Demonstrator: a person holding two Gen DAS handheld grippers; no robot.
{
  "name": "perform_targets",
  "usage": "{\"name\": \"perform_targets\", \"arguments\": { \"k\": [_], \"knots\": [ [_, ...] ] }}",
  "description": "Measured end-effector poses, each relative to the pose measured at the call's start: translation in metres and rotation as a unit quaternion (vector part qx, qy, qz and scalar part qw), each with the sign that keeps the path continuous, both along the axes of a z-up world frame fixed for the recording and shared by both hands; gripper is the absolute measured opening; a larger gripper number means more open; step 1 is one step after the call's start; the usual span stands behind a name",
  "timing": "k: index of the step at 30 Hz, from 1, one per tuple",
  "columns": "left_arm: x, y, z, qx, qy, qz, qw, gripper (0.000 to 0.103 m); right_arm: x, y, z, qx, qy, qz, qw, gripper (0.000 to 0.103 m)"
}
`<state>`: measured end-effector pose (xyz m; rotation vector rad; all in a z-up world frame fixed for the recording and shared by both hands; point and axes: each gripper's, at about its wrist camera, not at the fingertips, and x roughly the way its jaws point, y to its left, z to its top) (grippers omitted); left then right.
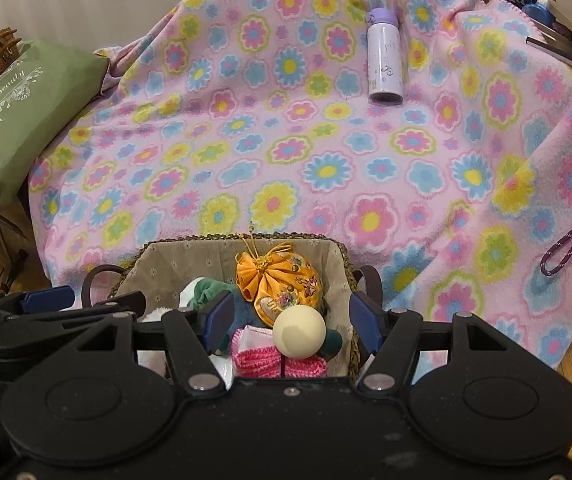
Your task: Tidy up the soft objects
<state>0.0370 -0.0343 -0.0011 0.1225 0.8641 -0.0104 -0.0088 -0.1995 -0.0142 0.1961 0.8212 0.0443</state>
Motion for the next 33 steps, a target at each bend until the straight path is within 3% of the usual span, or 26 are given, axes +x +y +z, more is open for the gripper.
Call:
{"name": "perform_targets", "arguments": {
  "k": [33],
  "knots": [
    [0.0021, 0.0003, -0.003, -0.002, 0.014, 0.002, 0.9999, 0.067, 0.0017, -0.0016, -0.0046, -0.002, 0.017, 0.003, 1.0, 0.066]
  ]
}}
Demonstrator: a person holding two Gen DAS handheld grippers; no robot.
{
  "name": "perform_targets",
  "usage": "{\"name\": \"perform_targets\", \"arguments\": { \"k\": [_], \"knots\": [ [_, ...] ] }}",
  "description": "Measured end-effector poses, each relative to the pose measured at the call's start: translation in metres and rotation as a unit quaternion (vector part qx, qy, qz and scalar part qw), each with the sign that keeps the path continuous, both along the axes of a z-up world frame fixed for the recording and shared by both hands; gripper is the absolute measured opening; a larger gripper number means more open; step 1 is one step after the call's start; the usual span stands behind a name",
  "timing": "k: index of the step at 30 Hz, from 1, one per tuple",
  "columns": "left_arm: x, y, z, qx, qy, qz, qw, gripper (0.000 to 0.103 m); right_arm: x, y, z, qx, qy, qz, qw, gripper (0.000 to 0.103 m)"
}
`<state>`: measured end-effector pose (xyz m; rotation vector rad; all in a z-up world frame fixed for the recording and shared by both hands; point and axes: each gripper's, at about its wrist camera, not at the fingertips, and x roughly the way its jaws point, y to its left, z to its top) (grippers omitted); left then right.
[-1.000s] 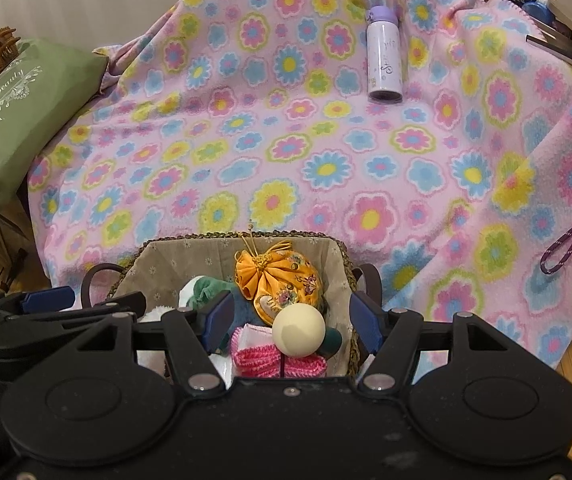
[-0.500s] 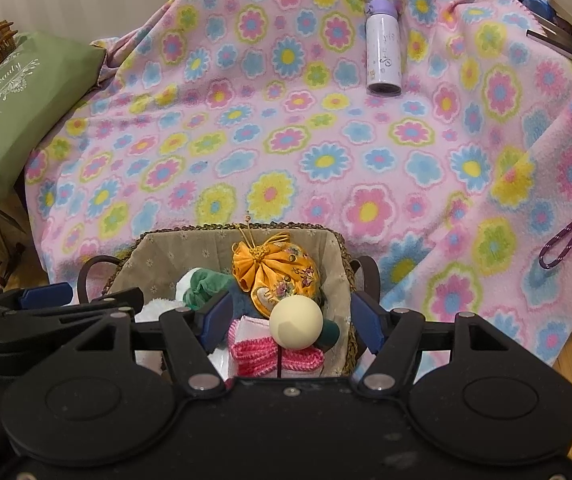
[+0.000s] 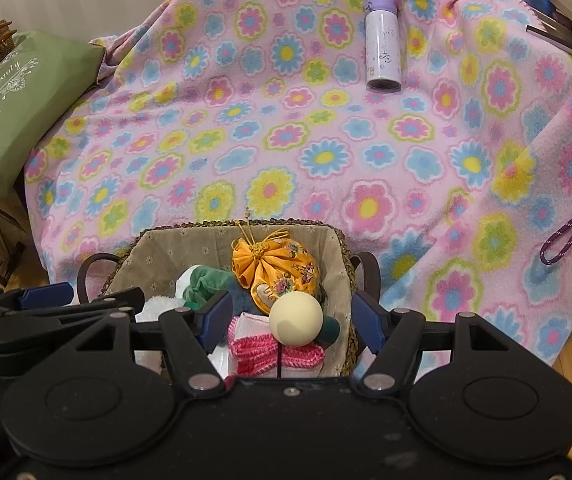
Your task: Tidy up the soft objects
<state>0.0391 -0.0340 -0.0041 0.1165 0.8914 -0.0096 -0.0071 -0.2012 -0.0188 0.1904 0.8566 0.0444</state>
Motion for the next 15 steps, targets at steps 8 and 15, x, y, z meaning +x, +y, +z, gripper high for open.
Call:
{"name": "perform_targets", "arguments": {
  "k": [8, 15],
  "knots": [
    [0.0, 0.0002, -0.0001, 0.0, 0.0, -0.001, 1.0, 0.067, -0.0007, 0.0002, -0.0016, 0.001, 0.001, 0.0, 1.0, 0.066],
    [-0.0001, 0.0003, -0.0007, 0.001, 0.0, 0.0, 1.0, 0.067, -0.0008, 0.0001, -0.0019, 0.001, 0.001, 0.0, 1.0, 0.066]
  ]
}}
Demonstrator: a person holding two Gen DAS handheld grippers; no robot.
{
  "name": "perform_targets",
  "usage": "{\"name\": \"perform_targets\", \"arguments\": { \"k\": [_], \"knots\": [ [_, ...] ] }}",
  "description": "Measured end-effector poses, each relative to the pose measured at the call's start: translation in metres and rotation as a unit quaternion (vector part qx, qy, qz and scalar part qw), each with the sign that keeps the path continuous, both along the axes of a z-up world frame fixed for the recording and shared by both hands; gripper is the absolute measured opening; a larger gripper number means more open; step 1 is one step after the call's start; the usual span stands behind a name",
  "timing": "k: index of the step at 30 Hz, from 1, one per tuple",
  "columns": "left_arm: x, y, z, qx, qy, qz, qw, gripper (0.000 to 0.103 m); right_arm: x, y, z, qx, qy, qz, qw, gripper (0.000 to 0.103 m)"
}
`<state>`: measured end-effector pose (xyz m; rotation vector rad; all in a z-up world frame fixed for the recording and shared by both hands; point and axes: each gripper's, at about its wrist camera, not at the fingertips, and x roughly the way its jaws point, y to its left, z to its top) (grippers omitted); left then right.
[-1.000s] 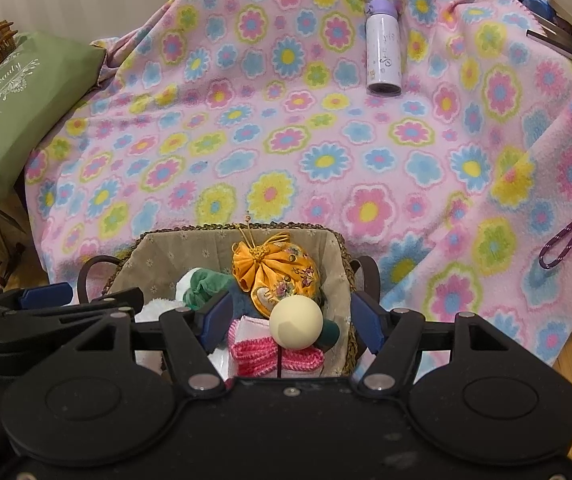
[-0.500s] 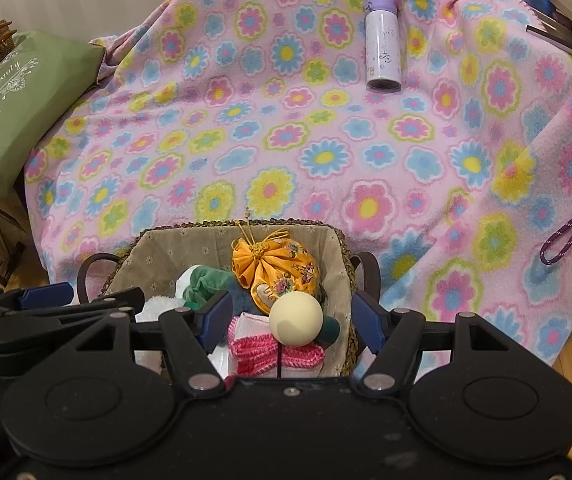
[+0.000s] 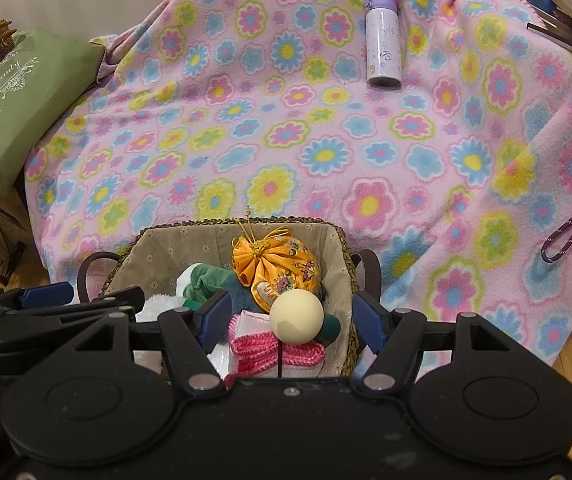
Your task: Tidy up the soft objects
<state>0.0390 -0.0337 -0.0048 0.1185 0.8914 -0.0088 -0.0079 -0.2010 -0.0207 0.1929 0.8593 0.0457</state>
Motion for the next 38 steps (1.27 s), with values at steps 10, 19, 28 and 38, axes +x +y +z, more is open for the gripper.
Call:
{"name": "perform_targets", "arguments": {
  "k": [10, 19, 28, 38],
  "knots": [
    [0.0, -0.0003, -0.0001, -0.001, 0.002, -0.001, 1.0, 0.067, -0.0003, 0.0006, -0.0011, 0.001, 0.001, 0.0, 1.0, 0.067],
    [0.0001, -0.0001, 0.0002, -0.002, 0.002, -0.001, 1.0, 0.067, -0.0003, 0.0005, -0.0014, 0.001, 0.001, 0.0, 1.0, 0.067],
    [0.0009, -0.0004, -0.0007, 0.0, 0.008, -0.001, 1.0, 0.067, -0.0003, 0.0009, -0.0015, 0.002, 0.002, 0.0, 1.0, 0.067],
    [0.0018, -0.0004, -0.0006, -0.002, 0.009, 0.002, 1.0, 0.067, -0.0011, 0.0018, -0.0027, 0.002, 0.002, 0.0, 1.0, 0.067]
  ]
}}
